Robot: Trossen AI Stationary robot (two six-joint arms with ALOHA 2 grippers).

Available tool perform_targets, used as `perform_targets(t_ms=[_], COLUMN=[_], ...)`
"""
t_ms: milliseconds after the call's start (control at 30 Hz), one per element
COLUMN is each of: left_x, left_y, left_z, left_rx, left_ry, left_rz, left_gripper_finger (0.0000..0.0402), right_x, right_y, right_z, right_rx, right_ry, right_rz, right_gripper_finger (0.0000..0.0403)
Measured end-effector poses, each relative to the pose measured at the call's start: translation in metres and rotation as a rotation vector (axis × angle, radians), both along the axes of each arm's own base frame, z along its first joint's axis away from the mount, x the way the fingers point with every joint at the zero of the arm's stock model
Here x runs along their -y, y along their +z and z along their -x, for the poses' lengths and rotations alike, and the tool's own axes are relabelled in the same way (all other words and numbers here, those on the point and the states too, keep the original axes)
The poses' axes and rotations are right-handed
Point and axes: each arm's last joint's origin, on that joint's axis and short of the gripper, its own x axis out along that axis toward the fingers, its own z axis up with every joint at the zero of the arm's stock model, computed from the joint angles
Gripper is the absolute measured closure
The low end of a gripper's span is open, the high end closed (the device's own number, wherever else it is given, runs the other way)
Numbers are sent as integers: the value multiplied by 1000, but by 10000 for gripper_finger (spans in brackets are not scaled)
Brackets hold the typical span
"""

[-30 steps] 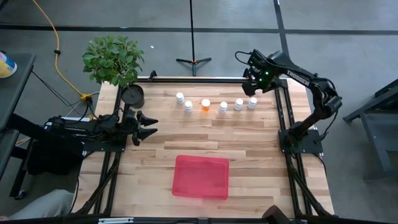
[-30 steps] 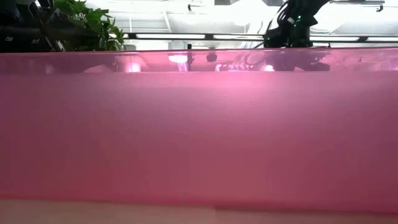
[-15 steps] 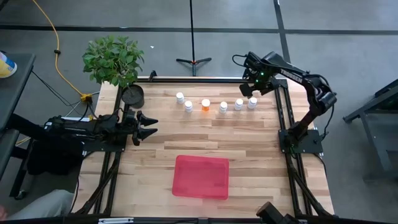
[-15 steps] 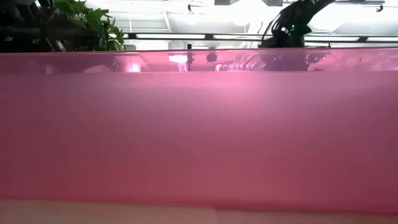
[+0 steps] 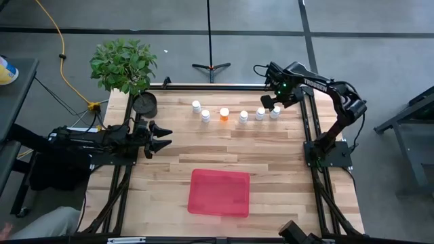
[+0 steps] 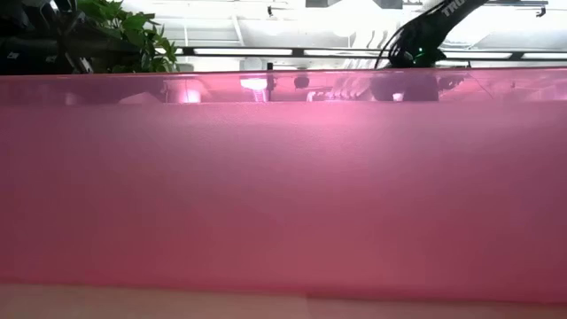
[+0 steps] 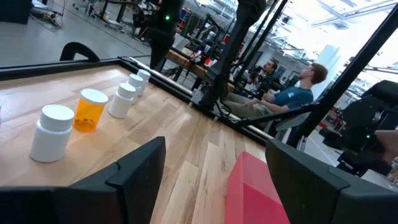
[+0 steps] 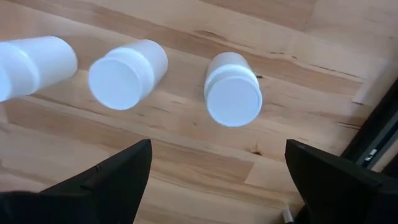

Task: Pick and place pill bottles into a basket
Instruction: Put the white pill bottle into the red bin

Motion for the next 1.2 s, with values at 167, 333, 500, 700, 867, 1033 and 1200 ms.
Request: perform_targets(t_ms=[167, 333, 500, 700, 867, 1033, 1200], left_x=[0, 0, 0, 0, 0, 0, 0], left_y=[0, 0, 0, 0, 0, -1, -2], left_z=[0, 0, 0, 0, 0, 0, 0], left_rx=[0, 0, 0, -1, -4, -15, -24], left_ry=[-3, -4, -4, -5, -5, -5, -5], left_rz=[0, 0, 0, 0, 0, -1, -2], left_gripper_finger=[92, 92, 92, 92, 92, 92, 92], right_x=[2, 4, 7, 9, 9, 9, 10], right_y=[-10, -15, -15, -15, -15, -15, -20], right_z=[-1, -1, 1, 5, 5, 5, 4], right_rx=[13, 15, 6, 1, 7, 6, -7], right_ry=[-16, -36, -58, -113, -125, -147, -148], right_rz=[39, 75, 85, 82, 72, 70, 46], right_gripper_finger=[45, 45, 45, 45, 45, 45, 45])
